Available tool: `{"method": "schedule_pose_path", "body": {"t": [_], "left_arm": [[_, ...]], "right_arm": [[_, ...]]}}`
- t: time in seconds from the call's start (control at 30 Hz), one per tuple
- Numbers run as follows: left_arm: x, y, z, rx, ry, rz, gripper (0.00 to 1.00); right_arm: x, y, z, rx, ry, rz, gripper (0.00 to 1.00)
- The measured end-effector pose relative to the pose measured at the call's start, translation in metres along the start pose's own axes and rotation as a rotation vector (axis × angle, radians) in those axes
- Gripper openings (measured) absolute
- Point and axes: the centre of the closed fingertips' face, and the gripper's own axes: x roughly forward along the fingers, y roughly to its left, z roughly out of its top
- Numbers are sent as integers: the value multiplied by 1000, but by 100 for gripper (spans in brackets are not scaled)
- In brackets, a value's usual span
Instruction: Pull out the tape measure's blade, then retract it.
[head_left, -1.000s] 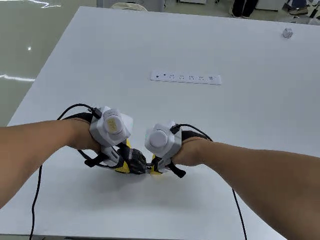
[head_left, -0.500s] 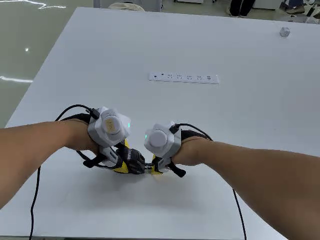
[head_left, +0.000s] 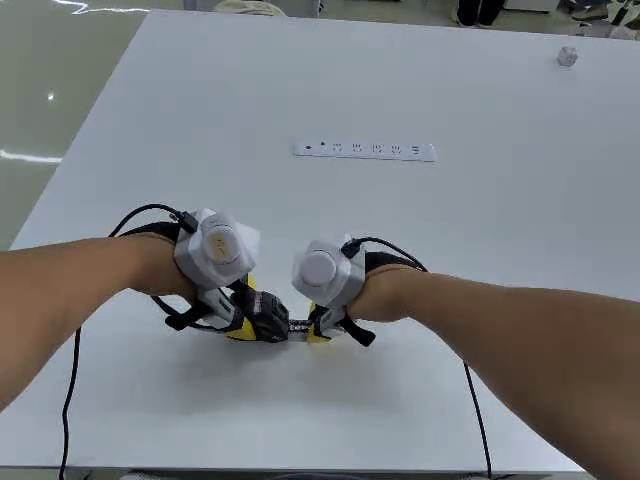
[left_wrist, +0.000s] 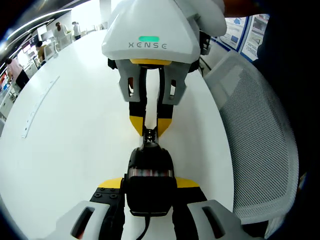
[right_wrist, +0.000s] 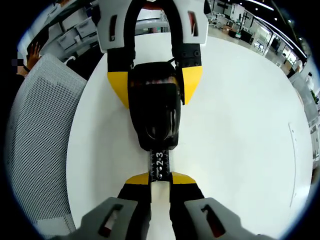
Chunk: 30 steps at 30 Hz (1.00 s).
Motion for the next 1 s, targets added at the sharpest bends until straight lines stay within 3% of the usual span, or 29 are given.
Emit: {"method": "schedule_pose_path", "body": {"t": [1.0], "left_arm": [[2,2,-3,7,27,11,33]], "right_arm": [[-5,-2,-13,10,21,2,12]]}}
